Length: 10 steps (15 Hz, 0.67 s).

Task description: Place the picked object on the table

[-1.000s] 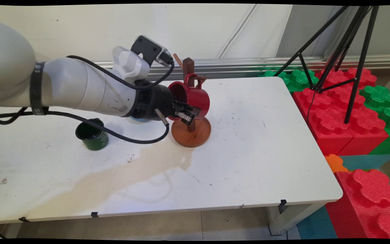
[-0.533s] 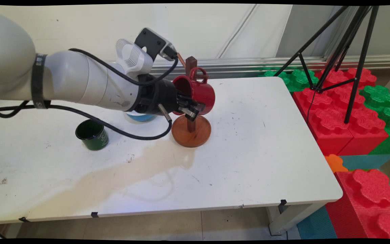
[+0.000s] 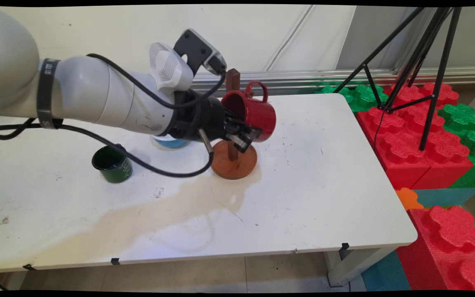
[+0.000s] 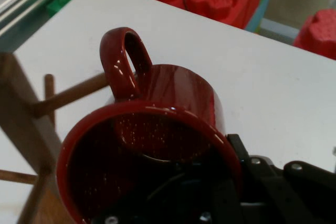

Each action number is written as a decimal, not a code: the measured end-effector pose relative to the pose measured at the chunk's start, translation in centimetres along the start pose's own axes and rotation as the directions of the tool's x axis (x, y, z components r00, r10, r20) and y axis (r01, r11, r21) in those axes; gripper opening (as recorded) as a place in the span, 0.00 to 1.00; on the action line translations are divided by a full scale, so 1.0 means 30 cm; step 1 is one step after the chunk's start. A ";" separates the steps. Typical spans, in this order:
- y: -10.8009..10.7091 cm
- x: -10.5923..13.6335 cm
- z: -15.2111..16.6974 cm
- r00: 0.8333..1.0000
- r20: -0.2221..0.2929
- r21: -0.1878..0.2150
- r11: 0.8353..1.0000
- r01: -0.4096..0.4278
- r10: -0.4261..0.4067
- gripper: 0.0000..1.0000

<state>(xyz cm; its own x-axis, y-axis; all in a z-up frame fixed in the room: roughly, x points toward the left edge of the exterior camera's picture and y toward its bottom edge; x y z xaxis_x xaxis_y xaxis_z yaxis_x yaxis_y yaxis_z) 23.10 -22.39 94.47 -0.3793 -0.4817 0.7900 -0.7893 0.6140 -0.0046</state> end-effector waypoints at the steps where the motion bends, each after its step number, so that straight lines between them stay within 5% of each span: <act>1: 0.009 -0.002 -0.004 1.000 0.008 -0.014 1.000 -0.016 0.016 0.00; 5: 0.042 -0.021 -0.031 0.996 0.052 -0.065 0.996 -0.062 0.066 0.00; 10: 0.034 -0.050 -0.112 0.983 0.119 -0.080 0.988 -0.133 0.141 0.00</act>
<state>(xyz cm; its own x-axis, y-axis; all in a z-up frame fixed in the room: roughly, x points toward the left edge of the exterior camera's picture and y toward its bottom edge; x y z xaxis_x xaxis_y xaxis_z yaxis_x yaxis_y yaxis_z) 24.49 -18.94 95.35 -0.5420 -0.4611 0.7026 -0.6908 0.7205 -0.0601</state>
